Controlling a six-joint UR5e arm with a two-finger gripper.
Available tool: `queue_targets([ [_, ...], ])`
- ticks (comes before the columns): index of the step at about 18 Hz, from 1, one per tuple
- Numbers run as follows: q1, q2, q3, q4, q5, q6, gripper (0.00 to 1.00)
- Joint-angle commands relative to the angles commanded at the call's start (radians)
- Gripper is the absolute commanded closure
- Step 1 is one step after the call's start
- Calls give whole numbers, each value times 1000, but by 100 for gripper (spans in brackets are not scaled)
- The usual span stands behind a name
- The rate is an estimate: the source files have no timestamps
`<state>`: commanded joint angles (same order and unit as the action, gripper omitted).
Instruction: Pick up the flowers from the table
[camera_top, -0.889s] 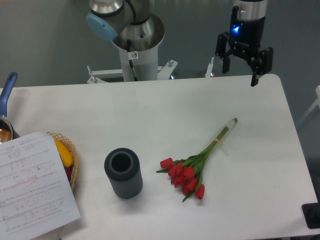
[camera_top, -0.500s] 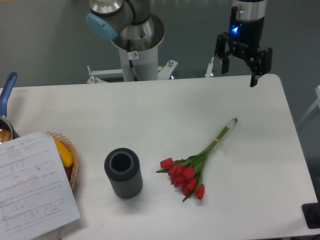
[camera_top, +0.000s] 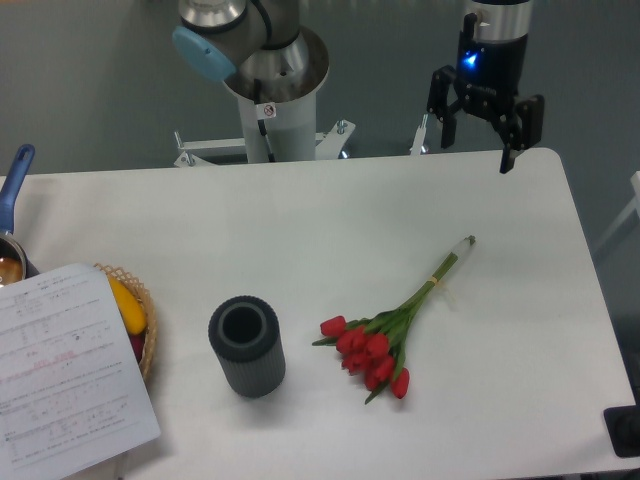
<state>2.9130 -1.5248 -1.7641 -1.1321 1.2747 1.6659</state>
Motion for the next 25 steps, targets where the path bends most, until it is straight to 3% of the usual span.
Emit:
queue_targets([
  [9,-5,-18,-15,5,9,-74,0],
  [15,-29,-124,-29,-5,3,-84,0],
  [20,-90,-219,-11,14,8,-224,0],
  [25,-141,-313,-12,122,8,-279,0],
])
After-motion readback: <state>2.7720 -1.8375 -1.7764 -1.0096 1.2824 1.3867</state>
